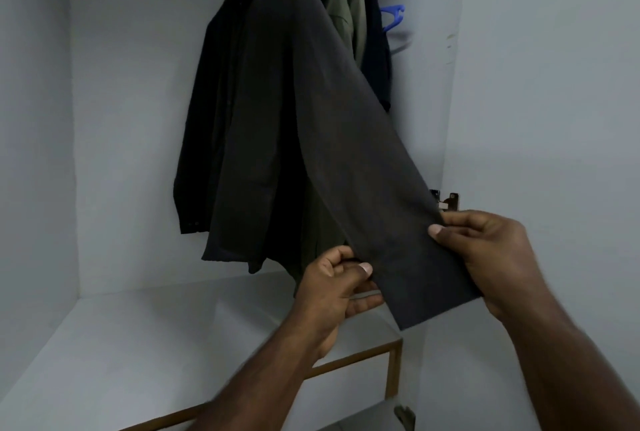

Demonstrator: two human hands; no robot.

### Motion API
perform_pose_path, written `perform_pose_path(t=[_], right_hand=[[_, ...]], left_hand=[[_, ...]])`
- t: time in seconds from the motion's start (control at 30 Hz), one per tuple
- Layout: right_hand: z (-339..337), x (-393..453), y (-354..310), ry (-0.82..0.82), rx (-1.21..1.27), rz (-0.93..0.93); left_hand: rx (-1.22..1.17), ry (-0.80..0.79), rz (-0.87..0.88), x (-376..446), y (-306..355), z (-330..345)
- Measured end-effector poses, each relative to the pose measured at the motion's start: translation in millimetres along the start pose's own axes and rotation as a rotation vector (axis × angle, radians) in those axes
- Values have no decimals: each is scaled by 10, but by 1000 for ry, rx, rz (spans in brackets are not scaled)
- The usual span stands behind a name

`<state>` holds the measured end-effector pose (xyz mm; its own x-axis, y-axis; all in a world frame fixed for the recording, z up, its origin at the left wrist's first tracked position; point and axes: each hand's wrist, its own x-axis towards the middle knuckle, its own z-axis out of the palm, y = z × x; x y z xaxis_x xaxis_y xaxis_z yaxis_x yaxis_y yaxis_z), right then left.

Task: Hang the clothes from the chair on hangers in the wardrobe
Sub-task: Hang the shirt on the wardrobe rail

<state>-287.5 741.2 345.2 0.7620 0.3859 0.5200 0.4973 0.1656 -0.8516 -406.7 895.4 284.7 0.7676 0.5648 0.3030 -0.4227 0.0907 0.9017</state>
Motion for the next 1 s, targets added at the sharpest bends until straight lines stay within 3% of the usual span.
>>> perform_pose_path(t=[0.1, 0.3, 0.37, 0.43, 0.57, 0.7, 0.77, 0.9, 1.0], right_hand=[[-86, -85, -63, 87, 43, -56], [-20, -318, -213, 132, -168, -135], [60, -451, -333, 148, -252, -204], [219, -630, -474, 151, -295, -337], [797, -961, -646, -37, -392, -526], [1432, -1197, -576, -262, -287, -589], [1574, -1169, -537, -275, -134, -495], [1859, -880, -289, -247, 58, -104], [2251, -887, -111, -363, 165, 115]], left_hand=[[-13, -11, 8, 10, -2, 90], [103, 99, -38, 30, 61, 39], [212, 186, 59, -29, 203, -58], [311, 168, 201, -137, 446, -150], [299, -79, 229, -431, 1011, -382], [377, 0, 216, -588, 1229, -922], [345, 80, 210, -625, 1239, -1242], [267, 168, 177, -743, 1304, -1710], [247, 203, 153, -781, 1339, -1989]])
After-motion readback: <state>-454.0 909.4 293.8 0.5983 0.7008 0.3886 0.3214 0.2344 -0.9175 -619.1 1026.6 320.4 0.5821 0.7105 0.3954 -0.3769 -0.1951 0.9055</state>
